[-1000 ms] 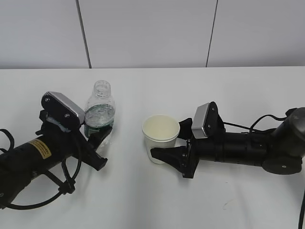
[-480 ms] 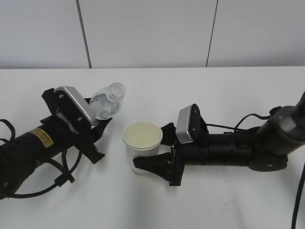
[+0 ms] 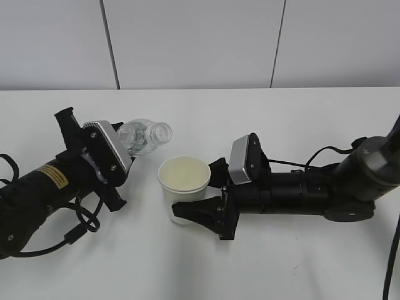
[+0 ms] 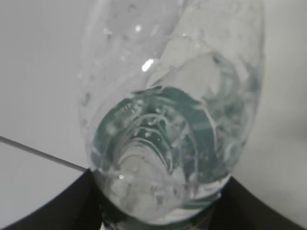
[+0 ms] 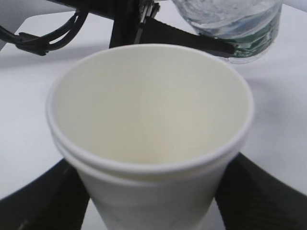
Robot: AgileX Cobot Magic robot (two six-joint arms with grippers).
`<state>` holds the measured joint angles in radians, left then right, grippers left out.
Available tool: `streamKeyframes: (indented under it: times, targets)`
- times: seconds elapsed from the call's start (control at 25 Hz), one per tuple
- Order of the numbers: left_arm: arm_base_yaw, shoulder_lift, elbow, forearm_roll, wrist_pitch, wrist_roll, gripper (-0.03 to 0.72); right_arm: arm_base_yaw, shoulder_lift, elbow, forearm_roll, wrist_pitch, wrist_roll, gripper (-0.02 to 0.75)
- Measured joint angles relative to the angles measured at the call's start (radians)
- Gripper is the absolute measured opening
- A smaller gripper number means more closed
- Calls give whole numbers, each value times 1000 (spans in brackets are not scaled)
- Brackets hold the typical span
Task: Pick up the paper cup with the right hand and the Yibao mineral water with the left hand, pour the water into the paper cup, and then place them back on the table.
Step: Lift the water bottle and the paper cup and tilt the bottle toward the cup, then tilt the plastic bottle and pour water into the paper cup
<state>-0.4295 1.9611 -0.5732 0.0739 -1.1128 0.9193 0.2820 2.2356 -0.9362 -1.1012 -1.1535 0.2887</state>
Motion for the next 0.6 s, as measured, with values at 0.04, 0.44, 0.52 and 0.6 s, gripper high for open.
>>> streamKeyframes:
  times: [0.04, 0.44, 0.52, 0.6]
  targets:
    - [0, 0, 0, -1, 0, 13, 370, 1, 0, 0, 12, 0, 1, 543]
    - [0, 0, 0, -5, 0, 214, 366, 1, 0, 0, 38, 0, 1, 543]
    - [0, 0, 0, -5, 0, 253, 363, 1, 0, 0, 39, 2, 1, 543]
    - [0, 0, 0, -5, 0, 276, 357, 1, 0, 0, 39, 10, 2, 543]
